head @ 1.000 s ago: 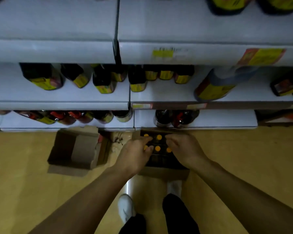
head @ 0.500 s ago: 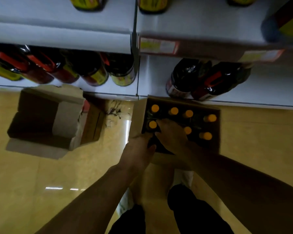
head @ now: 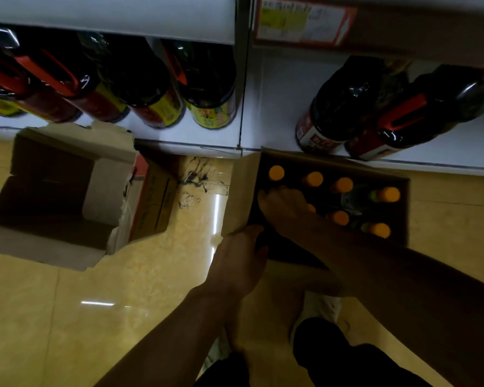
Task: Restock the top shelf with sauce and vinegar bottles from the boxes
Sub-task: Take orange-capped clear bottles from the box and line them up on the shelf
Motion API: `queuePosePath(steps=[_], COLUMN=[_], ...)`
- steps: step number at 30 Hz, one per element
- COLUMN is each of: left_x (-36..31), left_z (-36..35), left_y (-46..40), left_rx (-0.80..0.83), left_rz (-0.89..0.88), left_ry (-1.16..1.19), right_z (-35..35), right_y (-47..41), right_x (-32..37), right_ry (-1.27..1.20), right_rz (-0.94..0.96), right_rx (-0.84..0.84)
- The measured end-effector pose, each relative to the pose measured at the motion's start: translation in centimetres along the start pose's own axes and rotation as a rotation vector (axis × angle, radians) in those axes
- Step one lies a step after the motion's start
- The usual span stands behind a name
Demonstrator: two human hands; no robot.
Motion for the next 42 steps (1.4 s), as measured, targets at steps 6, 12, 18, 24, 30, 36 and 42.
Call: queuePosePath(steps=[6, 12, 18, 24, 30, 36, 42], left_x=[-1.2, -4.5, -9.3, -16.3, -23.7, -31.2, -38.9], left_z=[1.3, 3.5, 7.1, 12.4, 18.3, 24.0, 28.8], left_y=[0.6, 3.1, 7.8, 13.6, 21.7, 29.2, 36.9], left_rx=[-0.022, -0.055, -0.099, -0.157, -0.143, -0.189, -0.266], left_rz=[0.009, 0.007, -0.122, -0.349, -0.43, -0.474, -0.566], left_ry=[0.009, 0.011, 0.004, 0.138, 0.2, 0.102, 0.011], right_z=[2.1, 7.2, 15.9, 26.0, 35.8, 45.1, 52.8], right_y=[3.5, 9.4, 18.7, 28.8, 38.6, 47.9, 57.4], right_x=[-0.3, -0.6, -1.2, -2.0, -2.5, -3.0, -3.6], right_ry=[-0.081, -0.183, -0.28, -0.391, -0.421, -0.446, -0.456], right_rz=[-0.04, -0.012, 0.122, 0.192, 0.201, 0.205, 0.148], right_rx=[-0.035, -0.157, -0.266, -0.346, -0.355, -0.446, -0.542])
Point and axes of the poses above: each hand's wrist, its own y-axis away from the middle knuckle, its own z-axis out of the back of the hand, x = y × z, the point moved 5 cm from there along -y, towards the middle knuckle, and after that the axes turned 11 degrees about x, right-handed, at the moved point
